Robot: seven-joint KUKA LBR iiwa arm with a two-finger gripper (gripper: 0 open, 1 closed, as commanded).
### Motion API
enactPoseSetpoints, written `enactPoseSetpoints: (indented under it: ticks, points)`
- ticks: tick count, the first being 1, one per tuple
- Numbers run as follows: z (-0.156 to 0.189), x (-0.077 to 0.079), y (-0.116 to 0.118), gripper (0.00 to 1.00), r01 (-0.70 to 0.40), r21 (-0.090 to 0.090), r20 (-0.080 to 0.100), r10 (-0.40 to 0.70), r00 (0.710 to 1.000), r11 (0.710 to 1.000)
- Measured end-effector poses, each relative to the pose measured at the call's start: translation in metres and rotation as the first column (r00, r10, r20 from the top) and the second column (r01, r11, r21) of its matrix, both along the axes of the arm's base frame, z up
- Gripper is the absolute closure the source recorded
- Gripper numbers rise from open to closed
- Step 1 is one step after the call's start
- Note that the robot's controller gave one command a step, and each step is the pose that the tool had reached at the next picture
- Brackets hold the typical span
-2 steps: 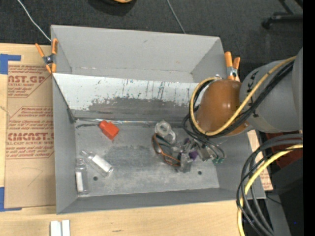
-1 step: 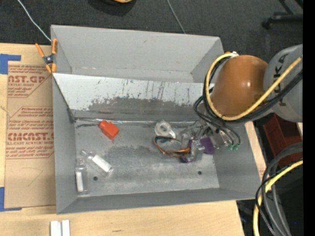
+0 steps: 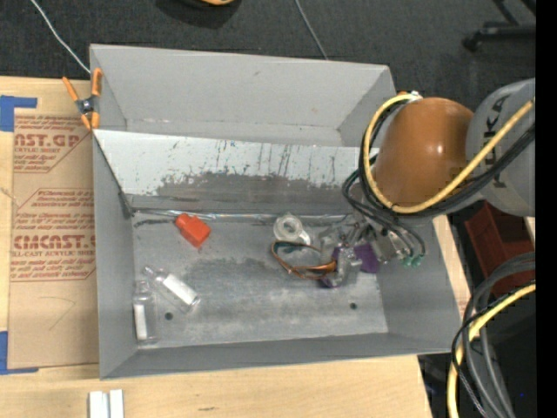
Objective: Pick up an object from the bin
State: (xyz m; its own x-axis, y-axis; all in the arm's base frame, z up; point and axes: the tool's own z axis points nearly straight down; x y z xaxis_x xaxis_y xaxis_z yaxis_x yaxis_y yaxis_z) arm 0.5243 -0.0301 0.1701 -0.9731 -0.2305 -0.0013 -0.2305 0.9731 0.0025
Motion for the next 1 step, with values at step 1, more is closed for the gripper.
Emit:
enactPoseSetpoints:
  ticks: [1]
  points:
    - [0.0961,0.0006,-0.0042,1.0,-0.014,0.0,-0.002,0.014,1.0,1.0]
